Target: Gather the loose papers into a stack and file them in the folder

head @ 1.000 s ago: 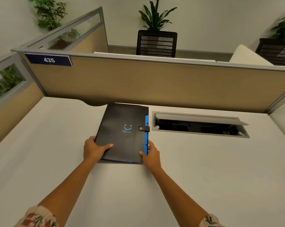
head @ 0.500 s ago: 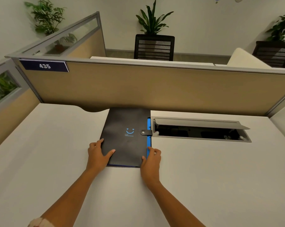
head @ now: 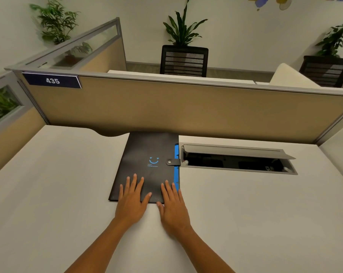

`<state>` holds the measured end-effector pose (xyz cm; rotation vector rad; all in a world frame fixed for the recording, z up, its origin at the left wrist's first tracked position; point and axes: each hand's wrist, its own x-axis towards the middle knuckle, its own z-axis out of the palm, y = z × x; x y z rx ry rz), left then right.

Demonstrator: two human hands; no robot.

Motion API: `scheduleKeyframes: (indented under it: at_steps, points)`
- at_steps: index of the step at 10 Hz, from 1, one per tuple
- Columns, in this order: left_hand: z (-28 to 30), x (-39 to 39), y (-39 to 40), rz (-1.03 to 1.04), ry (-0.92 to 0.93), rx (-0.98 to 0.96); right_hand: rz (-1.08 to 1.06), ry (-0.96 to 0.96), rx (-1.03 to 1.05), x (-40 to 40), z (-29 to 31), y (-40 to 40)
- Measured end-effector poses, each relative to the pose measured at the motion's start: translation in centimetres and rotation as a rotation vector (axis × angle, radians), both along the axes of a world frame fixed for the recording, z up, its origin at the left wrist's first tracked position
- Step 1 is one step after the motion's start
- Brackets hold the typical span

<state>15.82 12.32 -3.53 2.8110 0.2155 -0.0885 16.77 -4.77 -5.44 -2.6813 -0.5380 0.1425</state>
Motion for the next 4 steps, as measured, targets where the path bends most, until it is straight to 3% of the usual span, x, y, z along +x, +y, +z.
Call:
scheduleKeyframes:
  at_steps: [4]
  points:
    - [0.6, -0.7, -0.3, -0.033, 0.084, 0.195, 0.056, 0.075, -0.102, 0.5, 1.4, -0.3]
